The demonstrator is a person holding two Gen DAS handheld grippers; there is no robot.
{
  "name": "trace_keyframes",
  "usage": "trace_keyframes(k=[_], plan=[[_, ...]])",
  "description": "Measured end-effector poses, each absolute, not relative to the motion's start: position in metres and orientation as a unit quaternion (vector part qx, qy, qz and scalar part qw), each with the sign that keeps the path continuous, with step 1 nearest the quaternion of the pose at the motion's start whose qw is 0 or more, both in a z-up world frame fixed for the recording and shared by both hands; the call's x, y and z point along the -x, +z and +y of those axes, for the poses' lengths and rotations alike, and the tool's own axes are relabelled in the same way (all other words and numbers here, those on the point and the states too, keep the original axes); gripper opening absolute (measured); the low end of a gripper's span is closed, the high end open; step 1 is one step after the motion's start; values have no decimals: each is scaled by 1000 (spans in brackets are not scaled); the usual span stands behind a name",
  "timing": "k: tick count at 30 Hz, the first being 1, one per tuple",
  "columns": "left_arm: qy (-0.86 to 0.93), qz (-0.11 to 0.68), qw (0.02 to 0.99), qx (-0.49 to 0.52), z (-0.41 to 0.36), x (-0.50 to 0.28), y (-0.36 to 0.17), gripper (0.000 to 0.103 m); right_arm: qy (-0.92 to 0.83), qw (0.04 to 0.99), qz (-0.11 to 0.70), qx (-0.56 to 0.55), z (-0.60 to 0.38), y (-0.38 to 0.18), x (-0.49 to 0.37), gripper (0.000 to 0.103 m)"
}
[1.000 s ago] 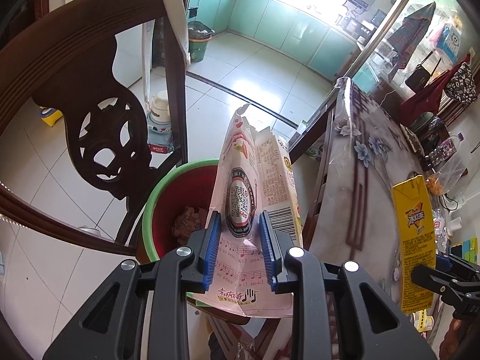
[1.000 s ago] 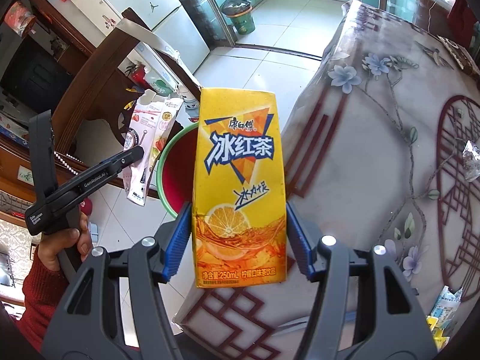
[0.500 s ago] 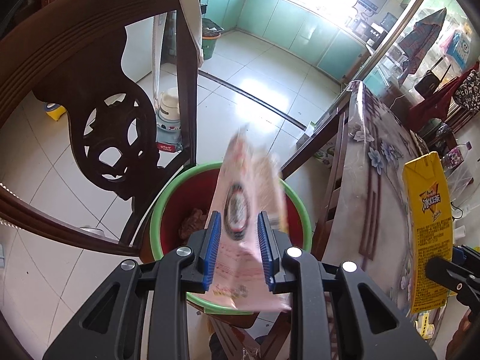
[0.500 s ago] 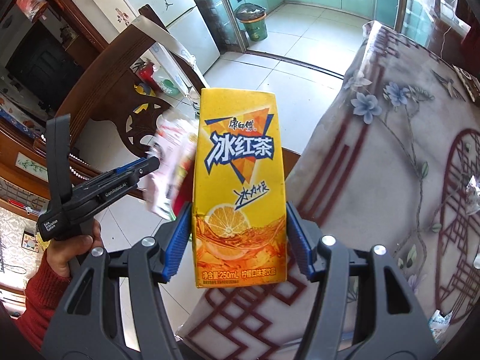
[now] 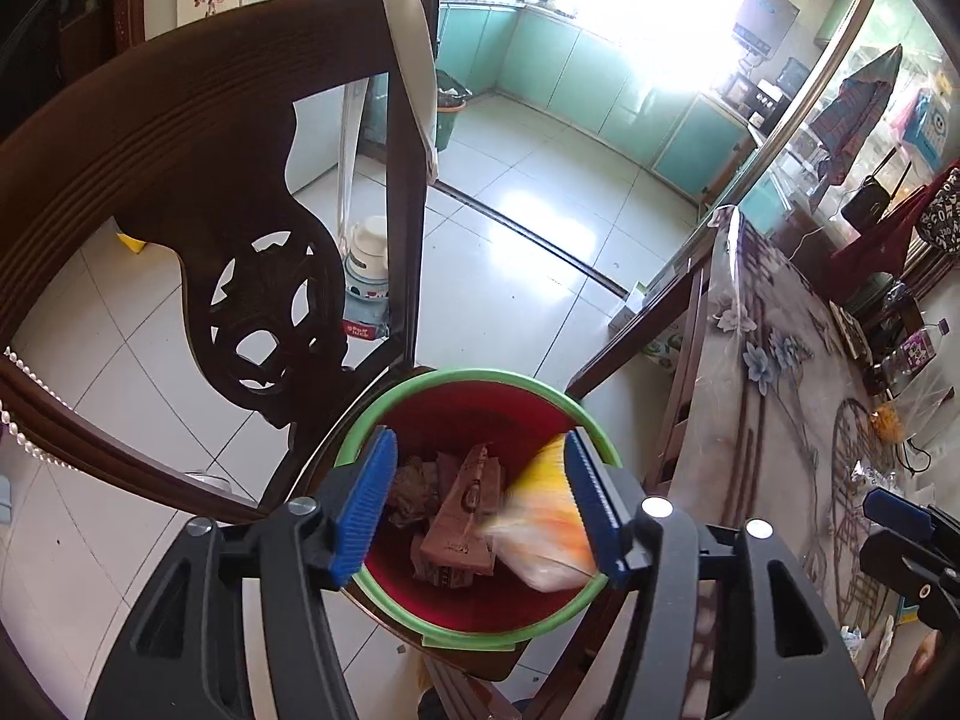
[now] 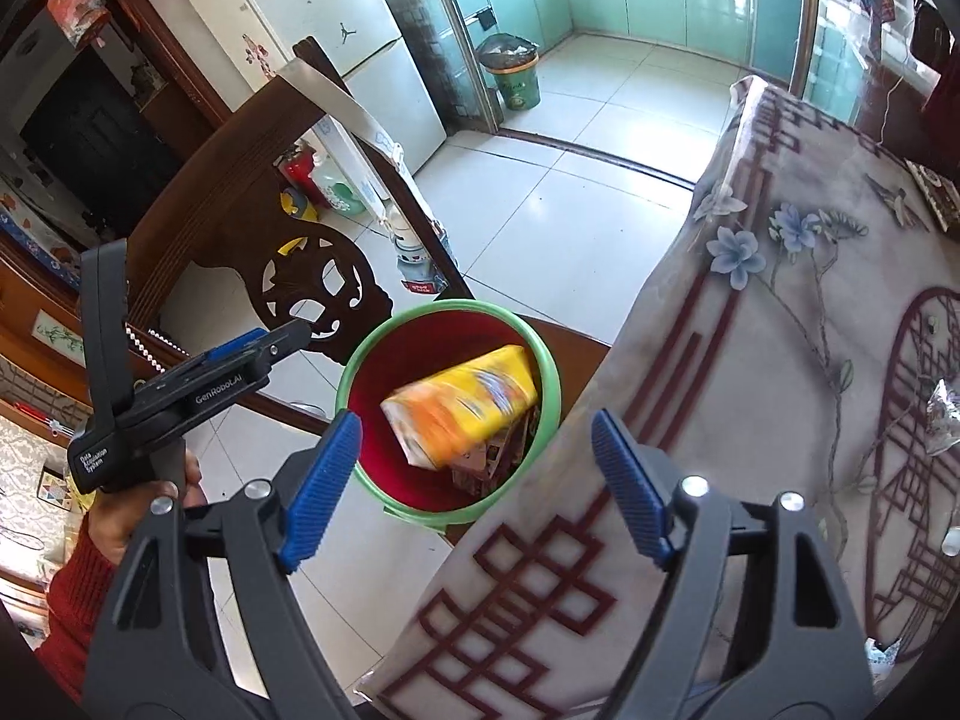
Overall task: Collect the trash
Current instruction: 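Open the left gripper over the bucket while the right gripper releases the iced-tea carton, then grasp the yellow medicine box with the right gripper while the left grasps crumpled red paper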
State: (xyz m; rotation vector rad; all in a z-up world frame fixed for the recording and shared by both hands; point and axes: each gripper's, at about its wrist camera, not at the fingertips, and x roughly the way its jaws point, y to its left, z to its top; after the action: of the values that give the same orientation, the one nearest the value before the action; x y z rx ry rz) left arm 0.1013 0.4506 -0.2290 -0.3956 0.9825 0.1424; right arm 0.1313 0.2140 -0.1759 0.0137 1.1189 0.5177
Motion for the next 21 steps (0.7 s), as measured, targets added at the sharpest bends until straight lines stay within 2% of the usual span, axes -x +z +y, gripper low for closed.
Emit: trace_keyframes(k=[9, 21], plan=[[19, 464, 866, 186, 413, -95, -214, 56, 212, 817, 536, -21, 173, -180, -96, 77], [-94, 490, 857, 129, 300, -102, -214, 56, 123, 834, 532, -74, 79, -177, -53, 77]])
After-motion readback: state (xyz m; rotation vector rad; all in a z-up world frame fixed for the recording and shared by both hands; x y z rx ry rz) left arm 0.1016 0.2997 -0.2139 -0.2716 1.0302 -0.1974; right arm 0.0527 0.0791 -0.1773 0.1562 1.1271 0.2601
